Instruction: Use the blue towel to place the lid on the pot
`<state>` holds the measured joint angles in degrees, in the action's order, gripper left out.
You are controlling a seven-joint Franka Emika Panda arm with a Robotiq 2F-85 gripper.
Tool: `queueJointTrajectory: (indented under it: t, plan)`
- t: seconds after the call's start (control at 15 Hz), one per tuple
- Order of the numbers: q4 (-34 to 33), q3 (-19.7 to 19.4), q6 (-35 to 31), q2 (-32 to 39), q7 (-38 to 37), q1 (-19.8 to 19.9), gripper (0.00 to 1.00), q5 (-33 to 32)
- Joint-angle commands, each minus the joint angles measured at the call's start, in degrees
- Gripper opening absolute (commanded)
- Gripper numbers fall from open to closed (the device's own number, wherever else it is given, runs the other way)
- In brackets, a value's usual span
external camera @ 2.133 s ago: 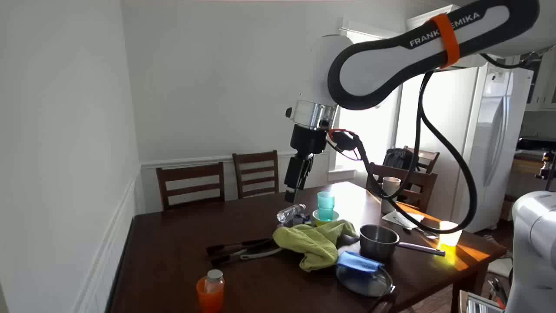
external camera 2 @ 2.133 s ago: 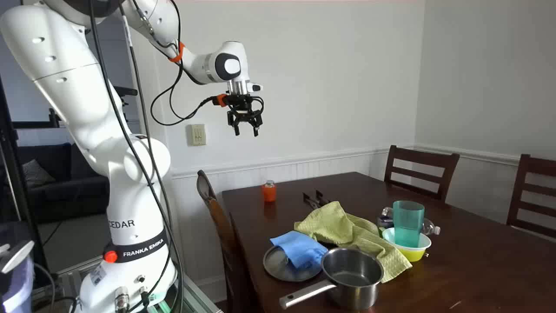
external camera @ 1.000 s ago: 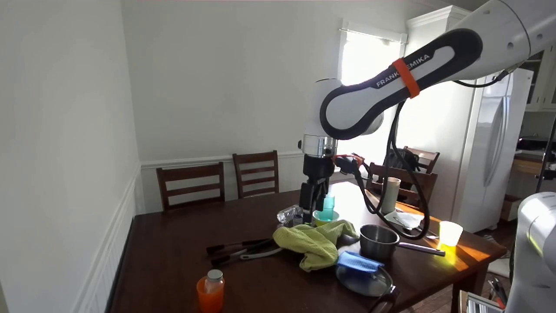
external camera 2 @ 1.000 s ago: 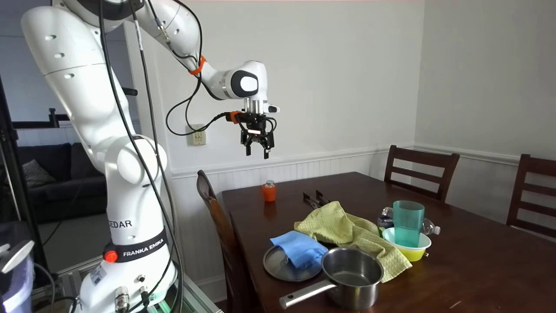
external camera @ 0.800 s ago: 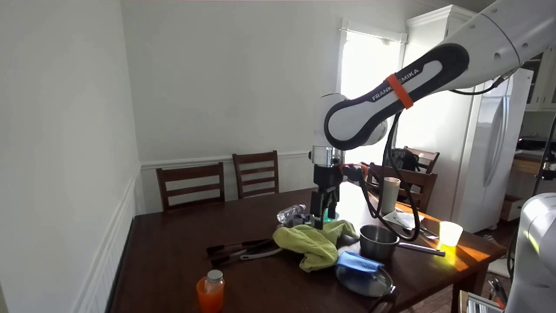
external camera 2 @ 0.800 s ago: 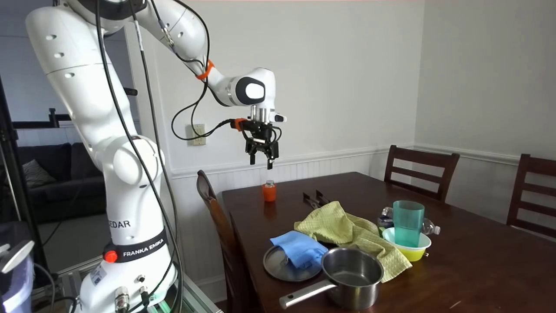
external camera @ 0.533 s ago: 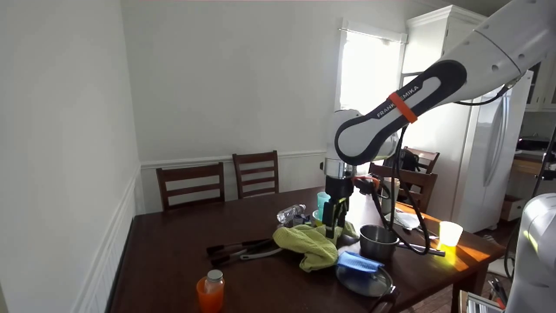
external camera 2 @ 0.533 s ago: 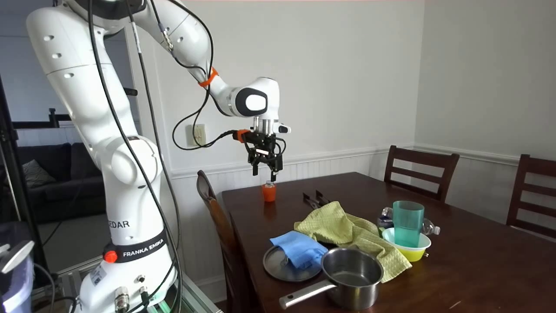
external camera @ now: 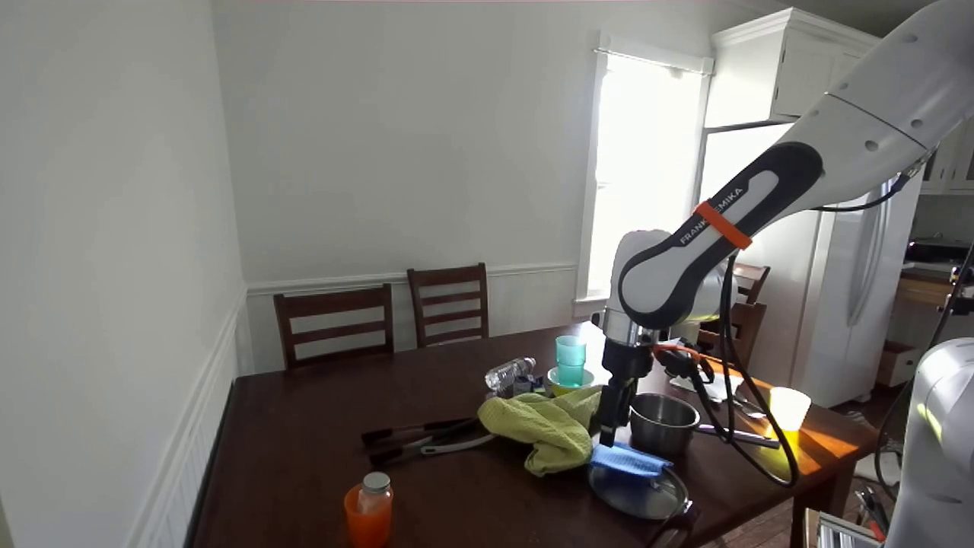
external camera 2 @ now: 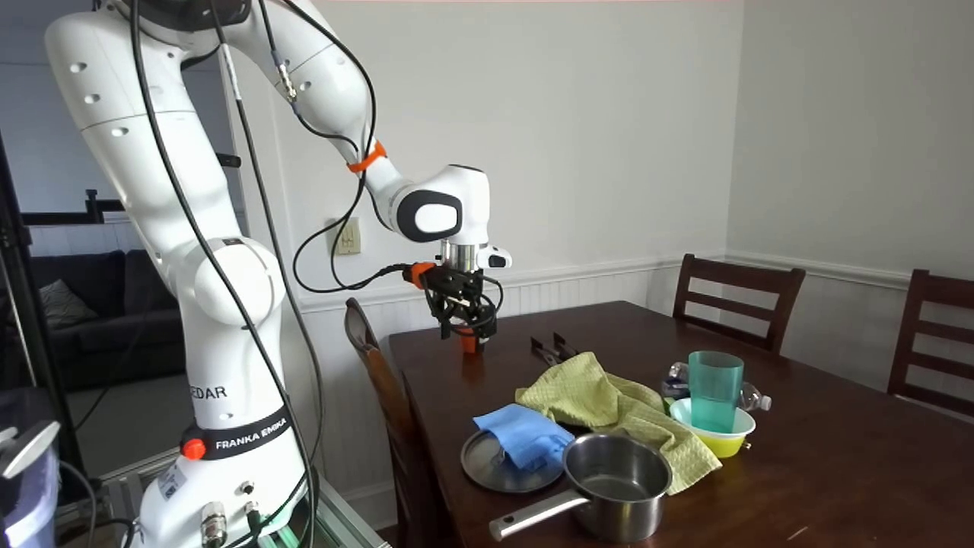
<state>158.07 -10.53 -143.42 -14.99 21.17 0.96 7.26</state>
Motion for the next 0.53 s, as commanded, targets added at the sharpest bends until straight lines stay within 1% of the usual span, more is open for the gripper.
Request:
queueJointTrajectory:
  t: [0.0, 0.13, 0.27, 0.47]
  plan:
    - [-0.03, 0.34, 0.16, -0.12, -0.02, 0.29, 1.0, 0.1]
    - [-0.03, 0.34, 0.15, -0.2, -0.02, 0.27, 1.0, 0.14]
    - [-1.12, -0.98, 0.37, 3.15, 0.62, 1.41, 1.0, -0.03]
    - [-1.65, -2.28, -0.88, 6.97, 1.63, 4.15, 1.0, -2.33]
